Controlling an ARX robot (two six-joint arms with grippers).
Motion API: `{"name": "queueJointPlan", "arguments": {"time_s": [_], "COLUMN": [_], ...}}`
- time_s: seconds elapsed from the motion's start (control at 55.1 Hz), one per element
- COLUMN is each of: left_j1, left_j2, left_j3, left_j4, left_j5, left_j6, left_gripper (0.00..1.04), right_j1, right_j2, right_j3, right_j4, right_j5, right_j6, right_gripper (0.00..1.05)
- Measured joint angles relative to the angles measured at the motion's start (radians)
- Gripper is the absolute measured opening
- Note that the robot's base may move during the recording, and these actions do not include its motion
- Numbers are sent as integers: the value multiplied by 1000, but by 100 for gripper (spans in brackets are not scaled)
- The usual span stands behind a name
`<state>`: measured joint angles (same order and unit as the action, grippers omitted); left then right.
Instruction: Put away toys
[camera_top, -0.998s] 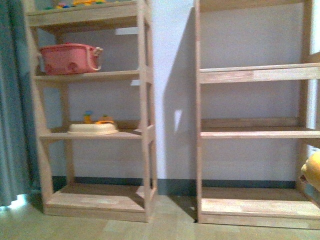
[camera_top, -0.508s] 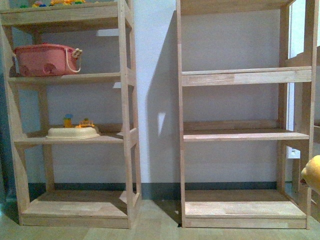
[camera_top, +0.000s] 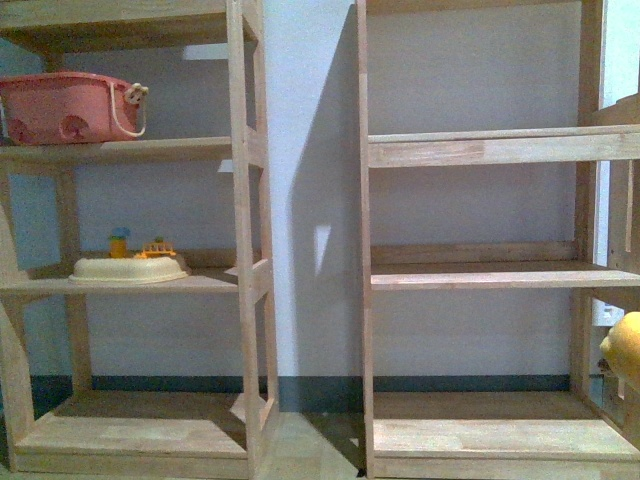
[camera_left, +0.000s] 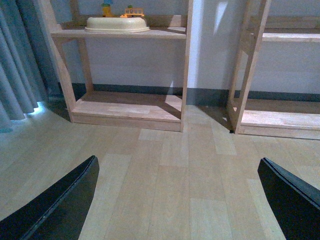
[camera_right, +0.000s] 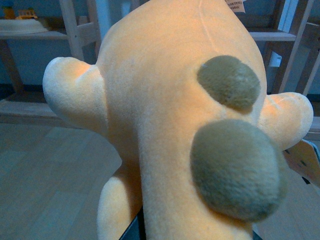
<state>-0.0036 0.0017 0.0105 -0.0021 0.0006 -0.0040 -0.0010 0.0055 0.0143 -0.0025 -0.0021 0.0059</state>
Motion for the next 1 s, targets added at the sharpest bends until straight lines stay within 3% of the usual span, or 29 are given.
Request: {"name": "queueJointPlan", "arguments": {"time_s": [0.998], "left_j1": [0], "left_j2": [0], "left_j3": [0], "left_j4": [0], "left_j5": [0], "left_j6": [0], "left_gripper": [98], "right_j1": [0], "right_j2": [0], "right_j3": [0], "right_j4": [0], "right_j5": [2], "right_j6": [0], "right_gripper": [7]}}
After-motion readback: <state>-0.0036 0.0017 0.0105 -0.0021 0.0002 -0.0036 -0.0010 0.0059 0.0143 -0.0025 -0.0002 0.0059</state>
